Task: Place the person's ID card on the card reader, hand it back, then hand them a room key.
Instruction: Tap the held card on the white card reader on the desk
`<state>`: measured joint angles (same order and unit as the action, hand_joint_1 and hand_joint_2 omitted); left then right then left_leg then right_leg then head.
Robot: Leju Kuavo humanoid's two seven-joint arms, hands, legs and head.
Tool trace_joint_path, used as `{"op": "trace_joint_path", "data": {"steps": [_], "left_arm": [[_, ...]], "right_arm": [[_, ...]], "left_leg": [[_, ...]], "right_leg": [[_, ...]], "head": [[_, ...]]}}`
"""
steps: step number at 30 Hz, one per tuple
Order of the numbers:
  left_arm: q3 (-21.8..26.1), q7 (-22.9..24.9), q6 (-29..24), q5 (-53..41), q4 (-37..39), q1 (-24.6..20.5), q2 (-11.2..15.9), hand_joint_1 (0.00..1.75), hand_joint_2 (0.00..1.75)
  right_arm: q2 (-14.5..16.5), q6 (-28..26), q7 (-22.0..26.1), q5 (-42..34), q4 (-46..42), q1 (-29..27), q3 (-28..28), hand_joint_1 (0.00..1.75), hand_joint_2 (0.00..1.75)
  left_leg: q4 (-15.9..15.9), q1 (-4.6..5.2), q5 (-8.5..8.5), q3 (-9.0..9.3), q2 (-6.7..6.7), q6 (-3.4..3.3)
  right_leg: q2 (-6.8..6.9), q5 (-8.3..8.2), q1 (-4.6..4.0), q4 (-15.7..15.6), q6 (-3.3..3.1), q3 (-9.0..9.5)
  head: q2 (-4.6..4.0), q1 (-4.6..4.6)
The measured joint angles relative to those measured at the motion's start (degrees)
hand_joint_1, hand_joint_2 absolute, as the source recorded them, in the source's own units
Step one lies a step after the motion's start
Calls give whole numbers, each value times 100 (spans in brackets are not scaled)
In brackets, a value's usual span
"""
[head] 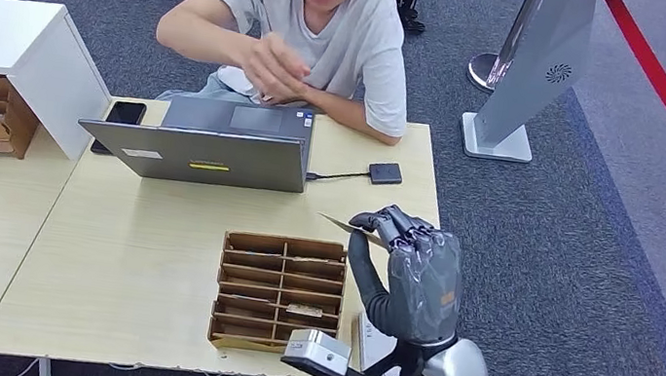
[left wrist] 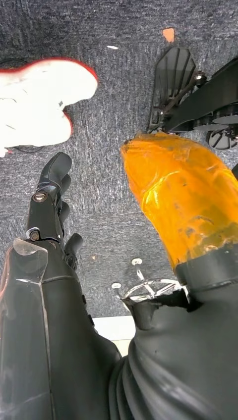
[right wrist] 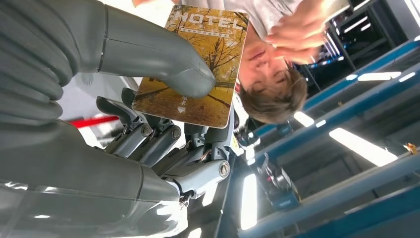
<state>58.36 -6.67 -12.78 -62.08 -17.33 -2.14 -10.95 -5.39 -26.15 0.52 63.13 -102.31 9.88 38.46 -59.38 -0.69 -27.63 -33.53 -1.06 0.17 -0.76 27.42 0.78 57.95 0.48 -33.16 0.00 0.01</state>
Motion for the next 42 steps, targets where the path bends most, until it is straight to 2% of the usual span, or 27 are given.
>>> {"op": "trace_joint_path", "data": {"steps": [7,14,23,28,33,38,42], "left_arm": [[28,-121,111,85,2,-8,1,0,0],[171,-144,-50,172,2,-5,0,0,0],[332,-239,-257,226,11,-7,0,0,0],[361,-245,-312,117,52,-20,-19,0,0],[287,-52,-535,-186,189,-191,-249,0,0],[258,-24,-648,-212,310,-298,-369,0,0],[249,-198,-724,-59,348,-301,-377,0,0]], "right_arm": [[-15,393,533,-1471,-42,-197,-75,175,175],[-63,1308,1422,-3644,-258,-634,-367,175,175],[-182,2387,2127,-5640,-445,-1228,-780,175,175],[-240,2897,2295,-6323,-446,-1411,-916,175,175],[-248,3184,2286,-6924,-451,-1521,-972,175,175],[-249,2990,2185,-6926,-448,-1631,-972,175,175],[-311,2742,2094,-6941,-410,-1765,-972,175,175]], "left_leg": [[0,0,0,0,0,0],[0,0,-1,-1,0,0],[0,0,-4,-1,1,0],[0,1,-4,0,1,0],[-1,3,-4,-1,-1,0],[-1,2,-5,0,1,-1],[0,1,-7,0,-1,-4]], "right_leg": [[0,0,0,0,0,-1],[1,1,0,-1,0,-1],[0,2,0,-1,1,-1],[0,2,1,-1,1,-1],[1,1,3,-2,1,1],[0,1,2,-2,1,1],[1,3,1,-2,1,-1]], "head": [[0,0],[0,1],[0,0],[0,-1],[0,1],[0,1],[0,-2]]}}
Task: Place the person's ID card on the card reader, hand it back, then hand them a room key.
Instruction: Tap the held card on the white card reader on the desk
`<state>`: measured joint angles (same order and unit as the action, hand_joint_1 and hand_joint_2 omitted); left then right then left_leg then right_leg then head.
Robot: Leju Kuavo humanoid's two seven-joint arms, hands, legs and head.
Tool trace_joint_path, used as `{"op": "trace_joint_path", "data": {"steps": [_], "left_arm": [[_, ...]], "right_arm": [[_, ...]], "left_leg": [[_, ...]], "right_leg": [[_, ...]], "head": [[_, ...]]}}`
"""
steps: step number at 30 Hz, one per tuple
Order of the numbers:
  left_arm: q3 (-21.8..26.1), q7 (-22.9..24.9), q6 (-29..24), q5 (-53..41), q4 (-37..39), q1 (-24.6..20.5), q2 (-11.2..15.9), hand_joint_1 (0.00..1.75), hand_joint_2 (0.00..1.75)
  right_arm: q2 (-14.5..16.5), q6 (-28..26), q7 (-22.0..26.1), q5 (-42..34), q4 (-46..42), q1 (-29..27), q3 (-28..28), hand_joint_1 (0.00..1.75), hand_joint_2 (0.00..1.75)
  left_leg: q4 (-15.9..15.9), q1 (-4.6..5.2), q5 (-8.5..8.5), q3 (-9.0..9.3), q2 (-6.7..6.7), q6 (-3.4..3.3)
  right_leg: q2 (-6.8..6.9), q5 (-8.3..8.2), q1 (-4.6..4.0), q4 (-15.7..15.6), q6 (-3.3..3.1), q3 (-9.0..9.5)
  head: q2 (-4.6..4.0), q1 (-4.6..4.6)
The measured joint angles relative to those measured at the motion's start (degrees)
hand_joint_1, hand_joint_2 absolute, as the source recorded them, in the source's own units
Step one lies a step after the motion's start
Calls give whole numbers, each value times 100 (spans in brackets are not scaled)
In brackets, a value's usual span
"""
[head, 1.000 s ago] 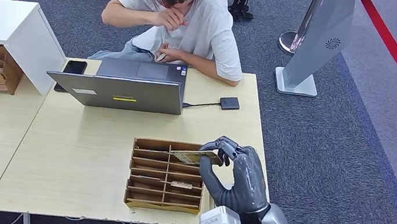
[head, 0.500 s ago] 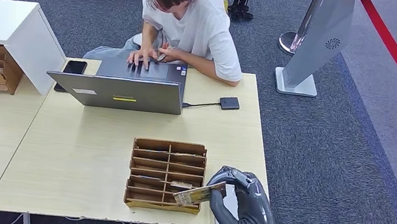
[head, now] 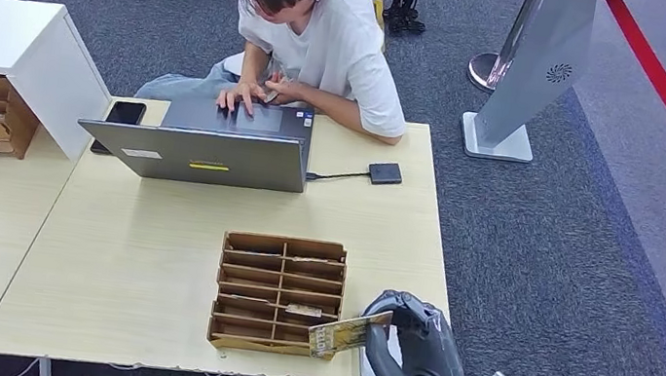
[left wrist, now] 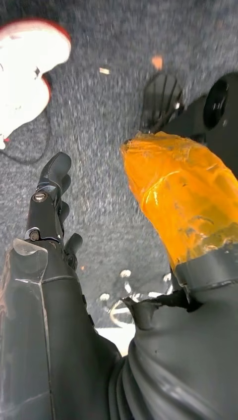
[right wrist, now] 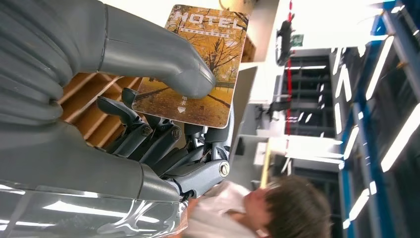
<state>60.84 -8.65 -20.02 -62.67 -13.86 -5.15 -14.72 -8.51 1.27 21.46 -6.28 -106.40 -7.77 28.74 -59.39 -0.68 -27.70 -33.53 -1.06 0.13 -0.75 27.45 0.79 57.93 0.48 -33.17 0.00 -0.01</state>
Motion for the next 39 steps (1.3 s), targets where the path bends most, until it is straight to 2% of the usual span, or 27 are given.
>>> {"op": "trace_joint_path", "data": {"steps": [8,20,29,39], "left_arm": [[11,-346,-35,225,91,10,-15,0,0],[11,-62,-244,54,186,44,-13,0,0],[11,-243,-530,74,218,95,-69,0,0],[-2,-251,-243,53,240,91,-44,0,0]], "right_arm": [[-240,-297,15,-256,75,-293,14,175,175],[-529,-785,-79,-541,275,-400,143,175,175],[-730,-1486,-202,-476,365,-501,276,175,175],[-841,-2017,-518,-204,505,-466,425,175,175]], "left_leg": [[0,1,-3,-3,1,-3],[0,1,-4,-2,2,-6],[0,1,-5,-2,2,-6],[0,1,-5,-1,2,-6]], "right_leg": [[0,2,0,0,0,0],[0,2,0,0,0,0],[0,2,1,-1,0,0],[0,2,0,-1,0,0]], "head": [[0,2],[0,1],[0,1],[0,1]]}}
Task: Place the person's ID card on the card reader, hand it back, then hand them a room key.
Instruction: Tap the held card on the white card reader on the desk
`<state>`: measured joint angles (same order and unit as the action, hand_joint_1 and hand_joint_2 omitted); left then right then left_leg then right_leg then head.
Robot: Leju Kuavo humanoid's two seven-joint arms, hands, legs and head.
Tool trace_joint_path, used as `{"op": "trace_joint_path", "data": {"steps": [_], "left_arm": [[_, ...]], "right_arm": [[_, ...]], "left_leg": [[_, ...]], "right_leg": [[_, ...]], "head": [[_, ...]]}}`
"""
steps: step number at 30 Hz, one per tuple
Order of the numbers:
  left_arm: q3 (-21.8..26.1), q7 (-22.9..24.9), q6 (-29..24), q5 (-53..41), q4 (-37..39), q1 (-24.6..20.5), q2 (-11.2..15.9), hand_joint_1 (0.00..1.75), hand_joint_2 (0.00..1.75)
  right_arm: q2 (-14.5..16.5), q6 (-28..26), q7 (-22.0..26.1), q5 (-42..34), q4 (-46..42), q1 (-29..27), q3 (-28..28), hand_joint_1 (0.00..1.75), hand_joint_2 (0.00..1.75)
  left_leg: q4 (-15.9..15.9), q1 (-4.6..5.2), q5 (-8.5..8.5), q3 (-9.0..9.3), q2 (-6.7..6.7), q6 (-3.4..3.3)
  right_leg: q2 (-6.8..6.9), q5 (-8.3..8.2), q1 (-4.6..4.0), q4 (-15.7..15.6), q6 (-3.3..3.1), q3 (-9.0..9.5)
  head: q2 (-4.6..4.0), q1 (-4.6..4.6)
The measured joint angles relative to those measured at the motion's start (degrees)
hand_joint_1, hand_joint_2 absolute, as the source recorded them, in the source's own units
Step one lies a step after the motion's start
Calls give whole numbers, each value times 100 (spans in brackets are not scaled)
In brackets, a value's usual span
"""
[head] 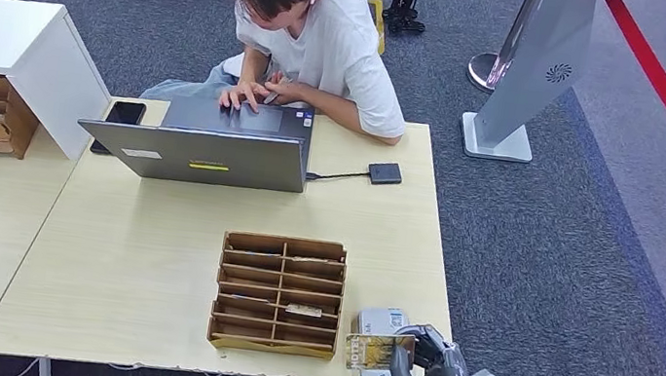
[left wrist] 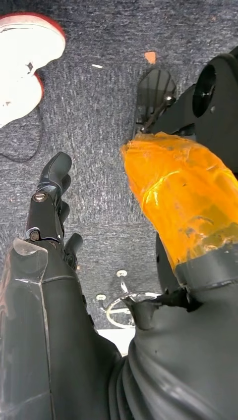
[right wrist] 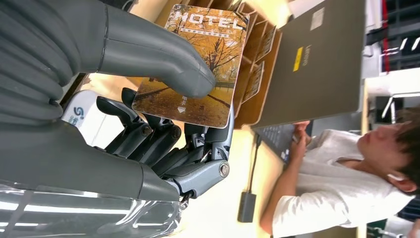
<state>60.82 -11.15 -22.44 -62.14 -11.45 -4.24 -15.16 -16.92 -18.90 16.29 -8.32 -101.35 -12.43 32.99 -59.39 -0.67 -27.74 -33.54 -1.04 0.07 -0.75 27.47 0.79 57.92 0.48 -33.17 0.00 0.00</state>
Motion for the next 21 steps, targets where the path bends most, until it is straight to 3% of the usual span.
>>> {"op": "trace_joint_path", "data": {"steps": [14,21], "left_arm": [[-6,88,-22,-3,2,1,-1,0,0],[-28,88,3,-43,2,0,-3,0,0]], "right_arm": [[5,-607,-733,1080,267,175,188,175,175],[43,-637,-1002,1394,416,204,234,175,175]], "left_leg": [[0,0,0,-1,-1,0],[0,0,0,-1,-1,0]], "right_leg": [[1,0,0,0,0,0],[0,0,0,0,0,0]], "head": [[0,0],[0,1]]}}
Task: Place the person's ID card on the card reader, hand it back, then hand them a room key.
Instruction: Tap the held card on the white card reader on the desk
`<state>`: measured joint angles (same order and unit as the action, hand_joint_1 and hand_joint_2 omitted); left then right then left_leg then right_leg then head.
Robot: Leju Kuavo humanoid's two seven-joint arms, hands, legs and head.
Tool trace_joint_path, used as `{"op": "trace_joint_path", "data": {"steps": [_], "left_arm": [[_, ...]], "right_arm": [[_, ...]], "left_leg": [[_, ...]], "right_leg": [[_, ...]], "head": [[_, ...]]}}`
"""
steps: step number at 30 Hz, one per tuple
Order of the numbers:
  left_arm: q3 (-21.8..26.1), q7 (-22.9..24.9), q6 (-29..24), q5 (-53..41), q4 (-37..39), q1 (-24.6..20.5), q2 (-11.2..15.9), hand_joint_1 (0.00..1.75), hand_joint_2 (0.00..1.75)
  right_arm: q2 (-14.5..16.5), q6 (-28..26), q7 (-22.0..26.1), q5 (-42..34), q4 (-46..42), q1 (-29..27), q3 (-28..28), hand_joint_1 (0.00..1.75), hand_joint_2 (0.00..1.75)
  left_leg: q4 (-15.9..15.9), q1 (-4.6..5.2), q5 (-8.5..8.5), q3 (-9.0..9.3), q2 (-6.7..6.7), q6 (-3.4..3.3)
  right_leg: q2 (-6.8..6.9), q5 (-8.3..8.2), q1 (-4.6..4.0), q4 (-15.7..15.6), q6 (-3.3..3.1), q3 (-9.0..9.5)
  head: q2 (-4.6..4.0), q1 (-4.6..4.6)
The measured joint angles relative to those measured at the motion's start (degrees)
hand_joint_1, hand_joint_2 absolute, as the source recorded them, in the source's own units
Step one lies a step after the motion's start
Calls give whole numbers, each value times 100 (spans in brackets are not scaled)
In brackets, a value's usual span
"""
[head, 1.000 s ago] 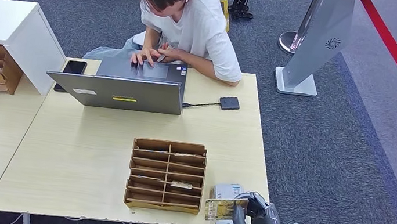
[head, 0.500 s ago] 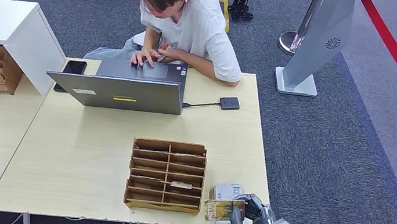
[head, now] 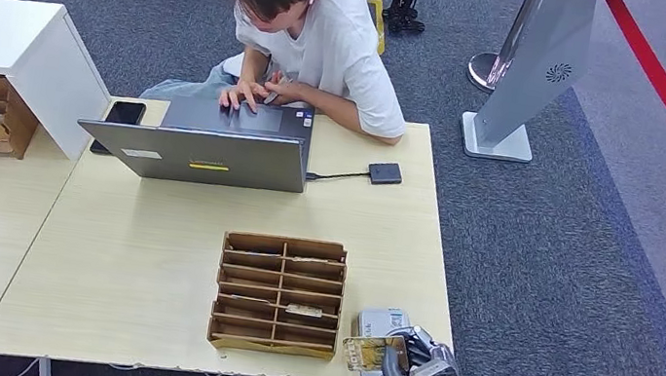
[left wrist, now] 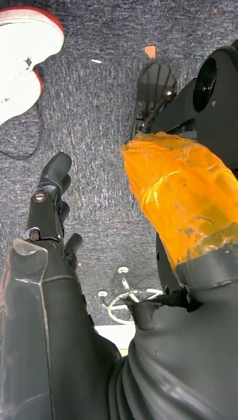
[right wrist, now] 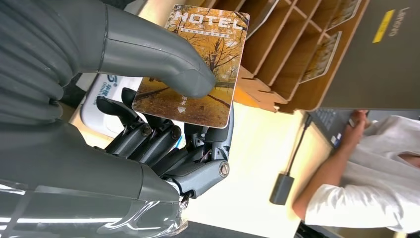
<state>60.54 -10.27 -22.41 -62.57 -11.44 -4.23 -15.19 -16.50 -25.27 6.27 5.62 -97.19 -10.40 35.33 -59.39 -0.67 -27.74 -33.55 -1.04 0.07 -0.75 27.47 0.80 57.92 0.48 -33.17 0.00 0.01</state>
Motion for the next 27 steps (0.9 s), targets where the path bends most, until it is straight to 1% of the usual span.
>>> {"op": "trace_joint_path", "data": {"steps": [15,19,22,27], "left_arm": [[-75,-14,14,-2,-1,-1,0,0,0],[-87,33,25,-39,-1,-3,0,0,0],[-121,102,52,-117,-2,-12,0,0,0],[-219,169,99,-213,-2,-54,-2,0,0]], "right_arm": [[150,1,-174,251,279,53,7,175,175],[190,14,-343,486,331,109,8,175,175],[279,82,-487,696,442,213,6,175,175],[512,241,-570,907,667,430,-44,175,175]], "left_leg": [[0,0,0,0,0,0],[0,0,0,0,0,0],[0,0,0,1,1,0],[0,-1,1,2,1,1]], "right_leg": [[0,0,0,0,0,0],[0,0,0,0,0,0],[-1,0,0,0,0,0],[-1,-1,-1,1,-1,0]], "head": [[0,0],[0,0],[0,0],[0,0]]}}
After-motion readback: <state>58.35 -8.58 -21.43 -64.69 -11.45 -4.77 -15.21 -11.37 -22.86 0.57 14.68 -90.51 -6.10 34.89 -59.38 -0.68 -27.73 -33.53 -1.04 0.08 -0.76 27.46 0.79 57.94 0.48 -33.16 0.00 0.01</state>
